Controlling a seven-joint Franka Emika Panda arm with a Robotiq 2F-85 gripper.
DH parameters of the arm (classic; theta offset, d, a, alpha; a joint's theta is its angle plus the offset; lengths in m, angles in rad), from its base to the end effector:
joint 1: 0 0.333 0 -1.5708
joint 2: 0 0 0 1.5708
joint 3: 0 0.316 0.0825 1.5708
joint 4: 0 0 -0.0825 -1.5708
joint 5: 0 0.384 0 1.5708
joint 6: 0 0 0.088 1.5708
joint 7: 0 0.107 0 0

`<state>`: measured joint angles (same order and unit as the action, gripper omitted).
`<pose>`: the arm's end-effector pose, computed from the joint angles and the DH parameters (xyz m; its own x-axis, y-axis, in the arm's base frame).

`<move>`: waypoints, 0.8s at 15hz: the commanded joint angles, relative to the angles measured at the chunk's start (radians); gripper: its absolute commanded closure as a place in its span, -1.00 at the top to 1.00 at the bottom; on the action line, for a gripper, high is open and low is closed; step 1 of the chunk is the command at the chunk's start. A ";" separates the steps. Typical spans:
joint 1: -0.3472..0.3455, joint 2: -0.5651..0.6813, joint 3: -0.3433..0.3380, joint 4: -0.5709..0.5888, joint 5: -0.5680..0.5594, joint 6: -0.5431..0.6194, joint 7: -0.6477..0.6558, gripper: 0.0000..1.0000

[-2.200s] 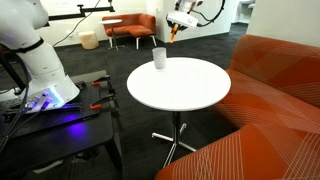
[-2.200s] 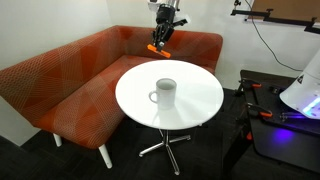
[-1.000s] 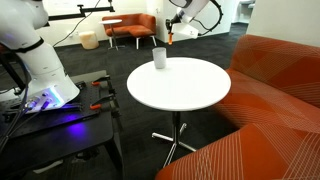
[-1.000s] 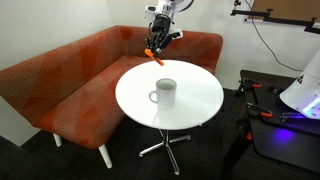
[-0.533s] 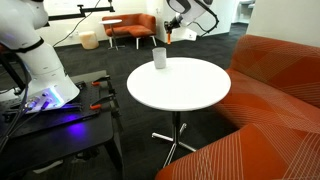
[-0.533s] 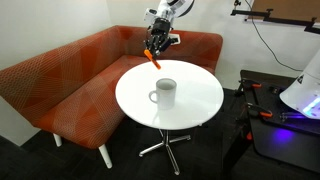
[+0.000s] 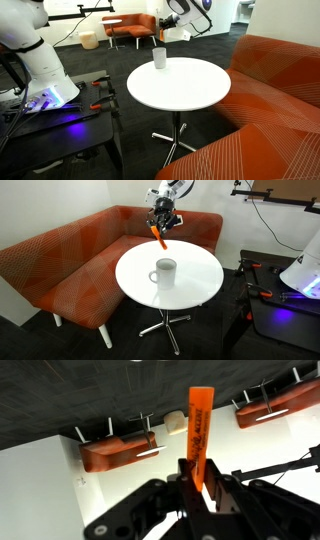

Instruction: Put the marker into the mug cup

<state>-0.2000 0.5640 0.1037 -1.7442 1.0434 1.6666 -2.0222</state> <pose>0.6238 0.0190 0.2628 0.2334 0.4175 0.8782 0.9584 0.0539 -0.2804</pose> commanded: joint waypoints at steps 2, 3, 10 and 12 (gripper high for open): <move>0.027 0.022 -0.033 0.006 0.012 -0.029 -0.043 -0.90; 0.031 0.030 -0.035 0.008 0.008 -0.023 -0.050 -0.90; 0.055 0.088 -0.039 0.020 0.000 -0.025 -0.092 -0.90; 0.060 0.101 -0.039 0.024 -0.001 -0.025 -0.097 -0.90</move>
<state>-0.1593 0.6475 0.0823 -1.7439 1.0433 1.6608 -2.0978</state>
